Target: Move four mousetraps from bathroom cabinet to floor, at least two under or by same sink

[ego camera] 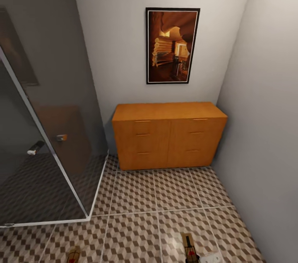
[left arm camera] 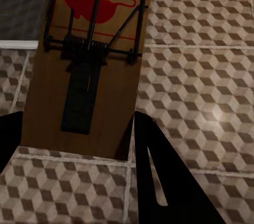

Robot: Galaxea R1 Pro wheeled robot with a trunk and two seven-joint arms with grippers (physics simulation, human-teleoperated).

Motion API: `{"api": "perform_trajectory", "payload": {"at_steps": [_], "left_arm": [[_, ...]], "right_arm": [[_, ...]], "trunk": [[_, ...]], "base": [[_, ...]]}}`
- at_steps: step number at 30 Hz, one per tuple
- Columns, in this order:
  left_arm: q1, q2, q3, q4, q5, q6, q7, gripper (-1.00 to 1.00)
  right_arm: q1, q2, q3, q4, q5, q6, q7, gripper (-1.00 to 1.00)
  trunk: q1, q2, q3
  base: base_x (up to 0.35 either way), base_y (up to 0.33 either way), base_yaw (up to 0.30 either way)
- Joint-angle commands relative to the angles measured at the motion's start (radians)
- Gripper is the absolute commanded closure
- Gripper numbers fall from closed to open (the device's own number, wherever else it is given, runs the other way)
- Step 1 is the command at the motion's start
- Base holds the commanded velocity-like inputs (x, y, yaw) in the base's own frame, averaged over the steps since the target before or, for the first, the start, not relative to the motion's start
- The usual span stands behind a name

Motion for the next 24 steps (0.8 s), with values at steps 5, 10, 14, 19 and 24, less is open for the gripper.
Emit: {"api": "perform_trajectory", "payload": {"at_steps": [5, 10, 14, 19, 24], "left_arm": [[-0.002, -0.001, -0.008, 0.003, -0.003, -0.004, 0.011, 1.0], [-0.002, -0.001, -0.008, 0.004, -0.003, -0.004, 0.011, 1.0], [-0.002, -0.002, -0.008, 0.003, -0.003, -0.004, 0.011, 1.0], [-0.002, -0.003, -0.008, 0.005, -0.003, -0.004, 0.011, 1.0], [-0.002, -0.007, -0.008, 0.004, -0.003, -0.003, 0.011, 1.0]], "right_arm": [[-0.001, -0.001, 0.006, 0.0, 0.004, -0.001, -0.006, 1.0], [-0.001, -0.001, 0.007, 0.0, 0.004, -0.001, -0.006, 1.0], [-0.001, -0.001, 0.007, 0.0, 0.004, -0.001, -0.006, 1.0], [-0.001, -0.001, 0.007, 0.0, 0.004, -0.001, -0.006, 1.0], [-0.001, -0.001, 0.007, 0.0, 0.005, -0.001, -0.006, 1.0]], "trunk": [[0.001, -0.002, -0.002], [0.001, -0.002, -0.002], [0.001, -0.002, -0.002], [0.001, -0.002, -0.002], [0.001, -0.002, -0.002]], "base": [[0.0, 0.0, 0.29], [0.0, 0.0, 0.29], [0.0, 0.0, 0.29], [0.0, 0.0, 0.29], [0.0, 0.0, 0.29]]}}
